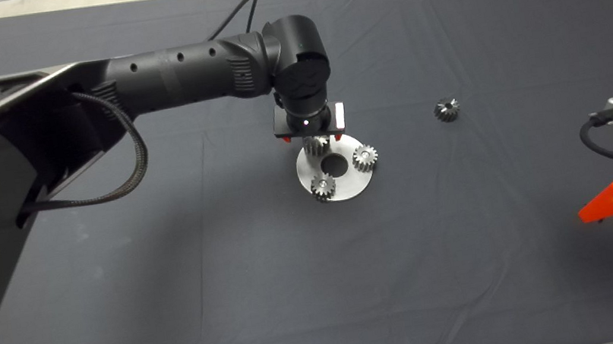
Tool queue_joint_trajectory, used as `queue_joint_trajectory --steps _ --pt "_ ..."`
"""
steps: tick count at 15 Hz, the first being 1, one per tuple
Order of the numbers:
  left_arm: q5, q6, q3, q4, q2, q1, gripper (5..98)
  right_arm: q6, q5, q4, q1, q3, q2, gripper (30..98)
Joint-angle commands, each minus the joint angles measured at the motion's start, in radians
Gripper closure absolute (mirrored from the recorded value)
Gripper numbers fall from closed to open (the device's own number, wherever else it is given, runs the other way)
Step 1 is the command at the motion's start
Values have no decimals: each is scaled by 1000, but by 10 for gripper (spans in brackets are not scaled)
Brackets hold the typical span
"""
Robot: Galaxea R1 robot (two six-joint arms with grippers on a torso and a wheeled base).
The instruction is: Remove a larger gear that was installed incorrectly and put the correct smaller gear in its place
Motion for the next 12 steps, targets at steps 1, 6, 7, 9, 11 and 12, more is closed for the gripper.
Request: queue_joint_trajectory --steps 1,6,7,9,11,12 --pt "-50 -18 -2 28 5 20 249 9 -107 35 13 2 4 396" --pt "-62 -55 0 59 5 39 249 9 -107 36 13 -1 6 395" --pt "-62 -54 0 60 5 39 249 9 -107 38 14 -3 8 395" --pt "-56 -53 3 78 5 32 249 9 -104 47 13 2 33 395" --pt "-56 -53 6 77 5 12 249 11 -104 47 13 0 37 395" --pt "-55 -55 9 77 5 6 249 11 -103 47 13 2 42 395"
